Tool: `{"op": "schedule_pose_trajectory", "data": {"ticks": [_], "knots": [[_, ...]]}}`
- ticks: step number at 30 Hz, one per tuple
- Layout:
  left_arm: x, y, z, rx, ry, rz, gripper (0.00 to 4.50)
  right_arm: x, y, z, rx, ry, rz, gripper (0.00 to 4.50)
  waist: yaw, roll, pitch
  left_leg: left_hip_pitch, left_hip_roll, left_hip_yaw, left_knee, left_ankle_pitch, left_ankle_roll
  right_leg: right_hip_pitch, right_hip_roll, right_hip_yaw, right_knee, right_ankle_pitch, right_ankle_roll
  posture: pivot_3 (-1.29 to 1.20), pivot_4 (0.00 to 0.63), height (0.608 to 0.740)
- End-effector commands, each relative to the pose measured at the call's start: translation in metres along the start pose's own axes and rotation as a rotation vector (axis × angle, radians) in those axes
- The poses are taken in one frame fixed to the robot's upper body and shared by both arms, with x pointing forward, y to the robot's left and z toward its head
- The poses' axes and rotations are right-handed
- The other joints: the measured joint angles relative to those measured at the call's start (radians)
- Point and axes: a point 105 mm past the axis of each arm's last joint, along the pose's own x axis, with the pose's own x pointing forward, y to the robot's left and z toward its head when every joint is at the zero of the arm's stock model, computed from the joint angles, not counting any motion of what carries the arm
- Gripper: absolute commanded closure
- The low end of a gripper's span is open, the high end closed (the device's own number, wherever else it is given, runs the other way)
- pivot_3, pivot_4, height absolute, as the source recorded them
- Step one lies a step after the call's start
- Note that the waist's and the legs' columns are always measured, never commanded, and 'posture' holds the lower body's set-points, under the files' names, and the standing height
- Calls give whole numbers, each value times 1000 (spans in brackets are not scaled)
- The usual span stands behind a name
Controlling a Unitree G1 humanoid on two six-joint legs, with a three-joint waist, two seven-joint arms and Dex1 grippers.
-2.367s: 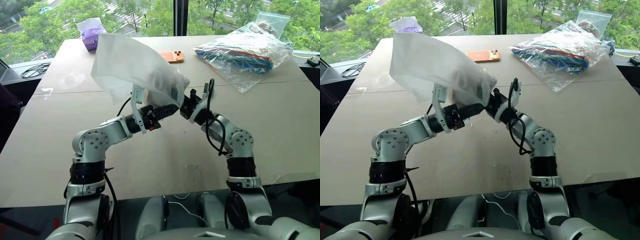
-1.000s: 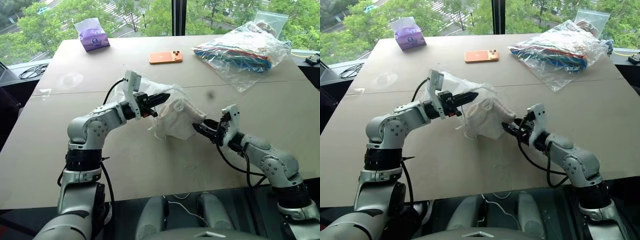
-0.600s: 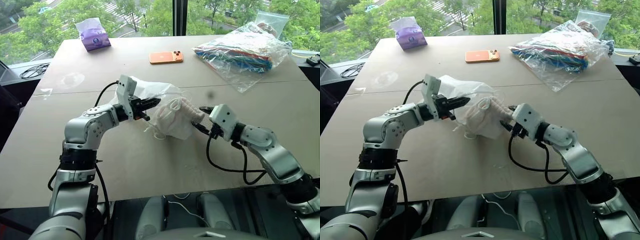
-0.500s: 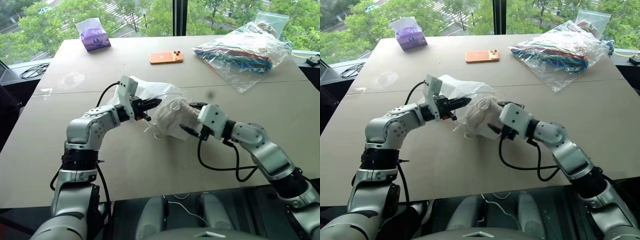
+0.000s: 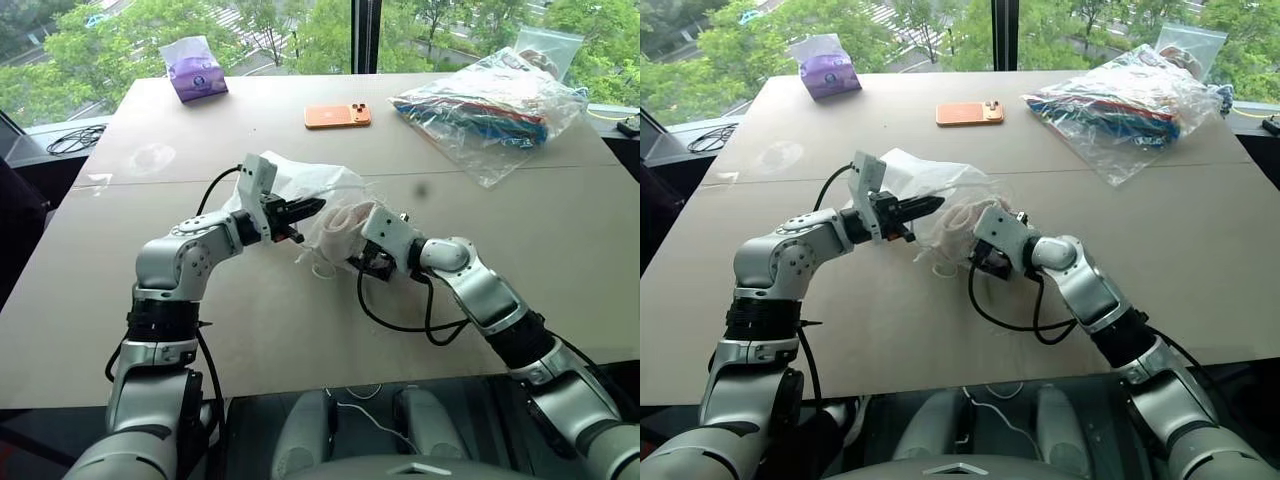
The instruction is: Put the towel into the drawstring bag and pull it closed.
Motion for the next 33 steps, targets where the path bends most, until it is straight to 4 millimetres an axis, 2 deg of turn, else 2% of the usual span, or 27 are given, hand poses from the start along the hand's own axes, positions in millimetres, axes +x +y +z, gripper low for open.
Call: {"op": "schedule_pose_trajectory", "data": {"ticks": [1, 2, 7, 9, 11, 17, 22, 27, 33], "knots": [[-5, -8, 13, 24, -40, -36, 4500, 5, 24, -24, 182, 106, 110, 541, 0, 0, 0, 2, 0, 0, 0, 0, 0, 2, 0, 0, 0, 0, 0, 0, 150, 740], [-5, -8, 13, 22, -41, -37, 4500, 5, 24, -27, 193, 122, 108, 860, 0, 0, 0, 2, 0, 0, 0, 0, 0, 2, 0, 0, 0, 0, 0, 0, 150, 740], [-5, -8, 12, 14, -38, -44, 4500, 5, 24, -39, 210, 184, 91, 3123, 0, 0, -1, 4, 0, 1, -1, 0, 0, 3, 0, 1, 0, 0, 0, 0, 150, 740], [-6, -8, 12, 4, -38, -47, 4500, 6, 19, -31, 211, 146, 71, 3890, -1, 0, -1, 7, 0, 1, -1, 0, 0, 5, 0, 1, 0, 0, 0, 0, 150, 740], [-6, -9, 12, 2, -36, -54, 4500, 7, 16, -19, 224, 82, 64, 4433, -3, 0, -1, 8, 0, 1, -2, 0, 0, 6, 0, 1, 0, 0, 0, 0, 150, 740], [-9, -18, 10, 41, 4, -116, 4500, -10, 9, 18, 341, -87, 108, 4442, -5, 0, 0, 8, 0, 2, -2, 0, 0, 6, 1, 2, 0, 0, 0, 0, 150, 740], [-13, -23, 15, 44, 4, -149, 4500, -22, 4, 50, 538, -250, 133, 4442, -4, 0, 0, 1, 1, 1, -2, 0, 0, 0, 1, 2, 0, 0, 0, 0, 150, 740], [-14, -25, 21, 39, -10, -183, 4500, -21, -2, 57, 627, -278, 109, 4442, -1, 0, 0, -5, 0, 0, -1, 1, -1, -6, 0, 0, 0, 0, 0, 0, 150, 740], [-9, -43, 31, -8, -58, -272, 4500, 5, 13, 52, 412, -174, 74, 4442, -3, 1, 0, -6, -1, 0, -1, 1, -1, -7, 0, 0, 0, 0, 0, 0, 150, 740]]}}
